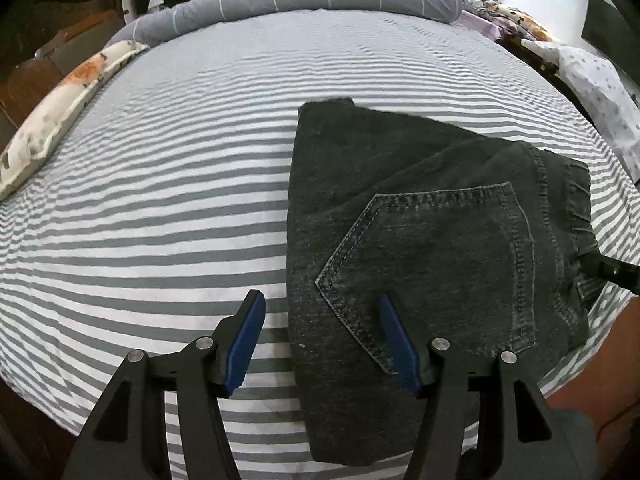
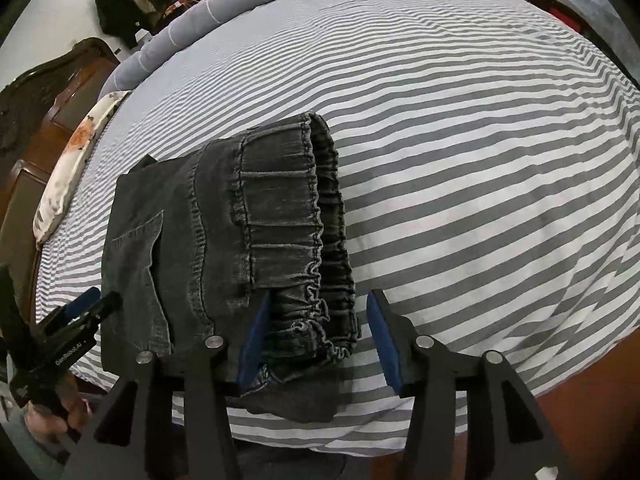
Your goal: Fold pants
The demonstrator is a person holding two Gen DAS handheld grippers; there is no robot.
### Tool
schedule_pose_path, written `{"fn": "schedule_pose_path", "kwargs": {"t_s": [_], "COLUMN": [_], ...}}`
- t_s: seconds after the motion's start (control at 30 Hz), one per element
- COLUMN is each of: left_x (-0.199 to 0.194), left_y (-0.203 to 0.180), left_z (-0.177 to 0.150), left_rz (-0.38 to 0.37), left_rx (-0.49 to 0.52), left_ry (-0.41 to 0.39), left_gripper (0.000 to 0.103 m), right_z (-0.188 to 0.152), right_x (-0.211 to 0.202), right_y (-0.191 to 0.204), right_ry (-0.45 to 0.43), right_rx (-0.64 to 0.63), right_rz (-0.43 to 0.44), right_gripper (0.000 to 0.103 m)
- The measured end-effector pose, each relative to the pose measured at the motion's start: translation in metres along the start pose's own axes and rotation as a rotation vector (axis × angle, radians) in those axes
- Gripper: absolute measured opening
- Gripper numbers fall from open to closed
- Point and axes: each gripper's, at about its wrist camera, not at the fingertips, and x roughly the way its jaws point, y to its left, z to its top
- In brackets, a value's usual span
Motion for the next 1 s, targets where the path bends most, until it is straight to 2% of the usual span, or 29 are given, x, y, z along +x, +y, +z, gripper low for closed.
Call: {"fn": "schedule_pose_path", "kwargs": {"t_s": [0.1,0.37,0.6,0.67,0.8,1.0], "left_x": [-0.007,-0.005,0.017,0.02,0.019,0.026], "left_y": [0.004,0.035,0.073,0.077,0.078,0.069], "left_z": [0.0,0.001,-0.001,-0.001,-0.003,0.005], "left_rz": [-0.072,-0.23,-0.374,-0.404,-0.419,-0.469], "left_rx": [-0.015,-0.168,-0.353,-0.361,-0.337,-0.297], "left_ry": [-0.009,0.032,0.127,0.13,0.13,0.133], "left_gripper": [0.065,0.065,0.065,0.065,0.065,0.066], "right_z": [0.0,0.013,0.024,0.025,0.028,0.026], "right_x": [-0.003,-0.007,0.014,0.024,0.036,0.045], "right_y": [-0.007,-0.041,-0.051,-0.053,-0.059,-0.064], "right_ry": [0.006,0.007,0.052,0.066,0.059,0.049], "right_rx": [0.026,0.096,0.074,0.067,0.06,0.047], "right_rz": [0.075,0.309,0.376,0.388,0.428,0.556], "right_gripper": [0.058,0.059,0.059,0.059,0.059,0.06]}}
